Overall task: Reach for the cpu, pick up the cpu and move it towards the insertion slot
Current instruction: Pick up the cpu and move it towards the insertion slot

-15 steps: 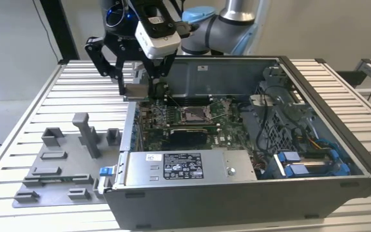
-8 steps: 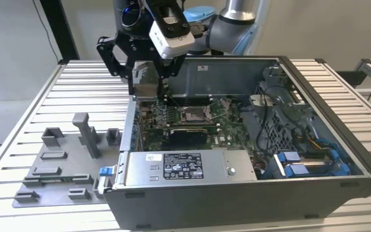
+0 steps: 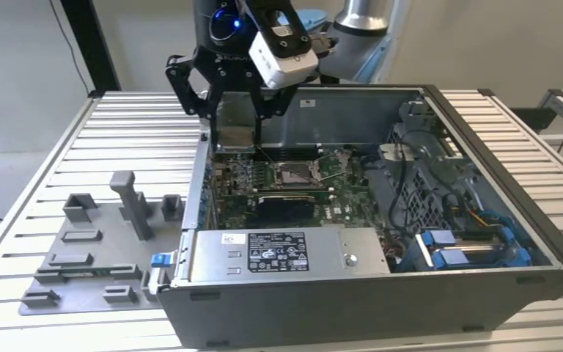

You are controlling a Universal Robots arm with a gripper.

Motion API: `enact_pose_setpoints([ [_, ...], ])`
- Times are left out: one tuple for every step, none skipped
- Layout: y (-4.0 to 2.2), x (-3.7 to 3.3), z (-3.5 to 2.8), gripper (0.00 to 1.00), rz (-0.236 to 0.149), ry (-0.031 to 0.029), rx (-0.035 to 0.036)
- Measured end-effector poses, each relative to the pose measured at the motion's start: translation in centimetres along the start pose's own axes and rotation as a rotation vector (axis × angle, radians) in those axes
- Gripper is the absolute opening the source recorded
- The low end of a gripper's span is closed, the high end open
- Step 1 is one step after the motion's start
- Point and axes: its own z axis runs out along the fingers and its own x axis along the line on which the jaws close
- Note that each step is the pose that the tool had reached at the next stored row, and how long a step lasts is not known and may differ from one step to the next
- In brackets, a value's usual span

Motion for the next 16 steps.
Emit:
enact_pose_setpoints([
  [-0.01,-0.22,-0.01,0.00,0.000,0.0003,-0.0001],
  [-0.02,-0.43,-0.02,0.00,0.000,0.0006,0.0000],
  [-0.02,-0.64,-0.03,0.00,0.000,0.0008,-0.0001],
  [-0.03,-0.83,-0.04,0.00,0.000,0.0010,0.0000],
  [-0.03,-1.02,-0.05,0.00,0.000,0.0012,0.0000],
  [-0.04,-1.20,-0.06,0.00,0.000,0.0013,0.0000],
  [-0.05,-1.36,-0.07,0.00,0.000,0.0014,0.0000],
  [-0.05,-1.53,-0.08,0.00,0.000,0.0015,0.0000],
  [-0.06,-1.69,-0.09,0.00,0.000,0.0015,0.0000],
  [-0.06,-1.85,-0.10,0.00,0.000,0.0016,0.0000],
  [-0.07,-2.02,-0.11,0.00,0.000,0.0016,0.0000],
  [-0.07,-2.20,-0.12,0.00,0.000,0.0017,-0.0001],
  [-0.08,-2.40,-0.13,0.00,0.000,0.0018,-0.0001],
  [-0.08,-2.59,-0.14,0.00,0.000,0.0018,-0.0001],
  [-0.09,-2.76,-0.15,0.00,0.000,0.0019,-0.0001],
  [-0.09,-2.92,-0.16,0.00,0.000,0.0019,-0.0001],
])
